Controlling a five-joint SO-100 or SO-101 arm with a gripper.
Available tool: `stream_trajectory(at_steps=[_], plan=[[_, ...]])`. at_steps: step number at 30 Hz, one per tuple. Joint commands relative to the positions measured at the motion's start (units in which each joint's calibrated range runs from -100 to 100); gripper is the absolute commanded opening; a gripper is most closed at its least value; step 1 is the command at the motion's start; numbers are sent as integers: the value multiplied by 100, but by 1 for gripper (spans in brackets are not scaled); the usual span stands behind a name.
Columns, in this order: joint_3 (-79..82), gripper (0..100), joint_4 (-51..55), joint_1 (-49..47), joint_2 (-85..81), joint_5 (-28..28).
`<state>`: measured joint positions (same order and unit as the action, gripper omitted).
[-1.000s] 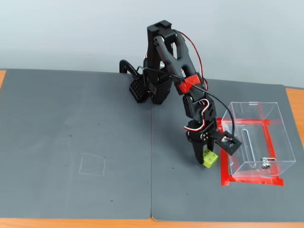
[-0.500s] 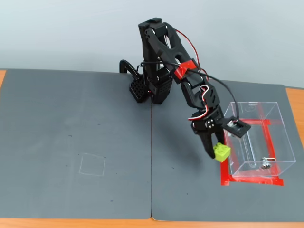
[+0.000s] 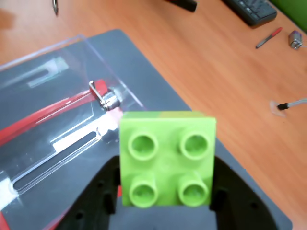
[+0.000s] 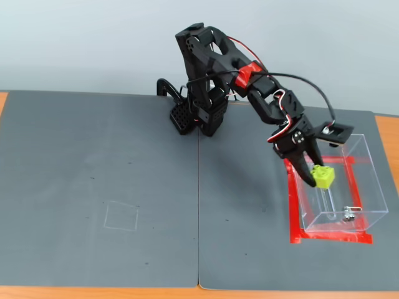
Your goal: Pick the green lego block and place it into the transparent box
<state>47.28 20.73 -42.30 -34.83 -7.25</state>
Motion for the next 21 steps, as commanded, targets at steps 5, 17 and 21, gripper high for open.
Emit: stream_trajectory(at_steps=[5, 17, 21], plan=[[-979, 17, 10, -56, -234, -7], [-1214, 17, 2, -787, 37, -17], [-1259, 17, 2, -988, 402, -1]])
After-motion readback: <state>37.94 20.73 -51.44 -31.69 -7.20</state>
